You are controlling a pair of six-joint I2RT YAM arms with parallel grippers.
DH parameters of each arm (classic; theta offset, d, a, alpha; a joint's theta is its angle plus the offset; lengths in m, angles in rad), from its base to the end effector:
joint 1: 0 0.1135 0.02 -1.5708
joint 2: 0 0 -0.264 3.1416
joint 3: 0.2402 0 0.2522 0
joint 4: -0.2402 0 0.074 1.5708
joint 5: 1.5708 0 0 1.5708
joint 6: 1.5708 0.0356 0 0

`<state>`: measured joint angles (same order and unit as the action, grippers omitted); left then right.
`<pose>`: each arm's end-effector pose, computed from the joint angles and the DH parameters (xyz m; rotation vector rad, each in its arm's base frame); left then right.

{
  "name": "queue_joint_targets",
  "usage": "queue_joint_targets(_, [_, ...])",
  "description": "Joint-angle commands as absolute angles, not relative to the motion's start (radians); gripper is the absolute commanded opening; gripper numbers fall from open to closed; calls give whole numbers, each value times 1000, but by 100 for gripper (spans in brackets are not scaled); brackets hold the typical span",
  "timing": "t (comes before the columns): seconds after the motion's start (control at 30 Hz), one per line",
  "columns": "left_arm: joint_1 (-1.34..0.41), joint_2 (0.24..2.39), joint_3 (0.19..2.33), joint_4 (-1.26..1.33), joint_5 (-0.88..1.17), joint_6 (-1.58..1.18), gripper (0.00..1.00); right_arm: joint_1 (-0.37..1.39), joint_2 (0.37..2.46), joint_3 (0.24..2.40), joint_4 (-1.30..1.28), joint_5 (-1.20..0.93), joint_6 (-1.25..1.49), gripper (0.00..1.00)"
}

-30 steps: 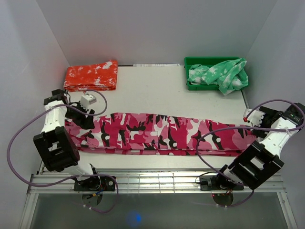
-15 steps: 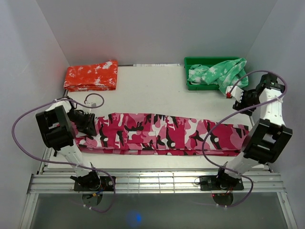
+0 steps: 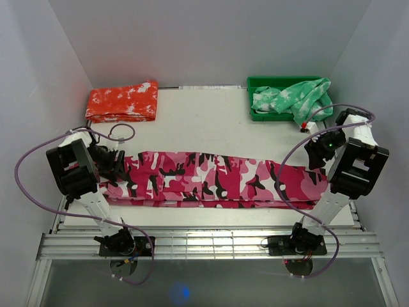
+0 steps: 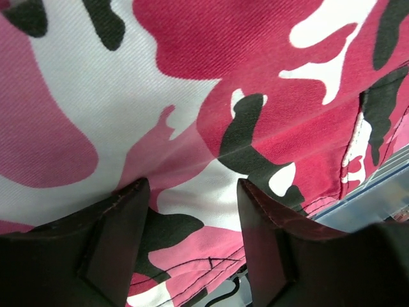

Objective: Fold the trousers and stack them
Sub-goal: Fold the trousers

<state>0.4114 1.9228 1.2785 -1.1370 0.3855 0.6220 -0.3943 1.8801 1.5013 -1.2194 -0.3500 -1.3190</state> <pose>0.2992 0.1159 0.1575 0.2587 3.0474 -0.6785 0.3252 -0.1221 0.2227 -1.2752 2.5743 0.3624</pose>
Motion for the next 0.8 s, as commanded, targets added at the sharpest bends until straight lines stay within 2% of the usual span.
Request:
queue_joint_targets(0.0, [428,1907,1287,-974,351,666,71,-393,1818,1419,-1171,-365,-1269,64])
queue_joint_targets(0.43, [379,1816,1258,-982,403,638,75,-380,1882,1295,-1026,-365,-1215,63])
queue_joint_targets(0.6, [376,1802,1249,-982,411,635,75,-361,1835,1253,-1055,-364,-1244,48])
queue_joint_targets(0.67, [374,1802,1249,-979,419,632,75,-359,1818,1229,-1060,-356,-1258,37])
queue_joint_targets(0.73, [376,1804,1249,-976,429,624,75,-356,1804,1223,-1080,-362,-1258,33])
queue_joint_targets(0.77, [376,1802,1250,-971,434,620,75,-354,1789,1226,-1094,-370,-1264,27])
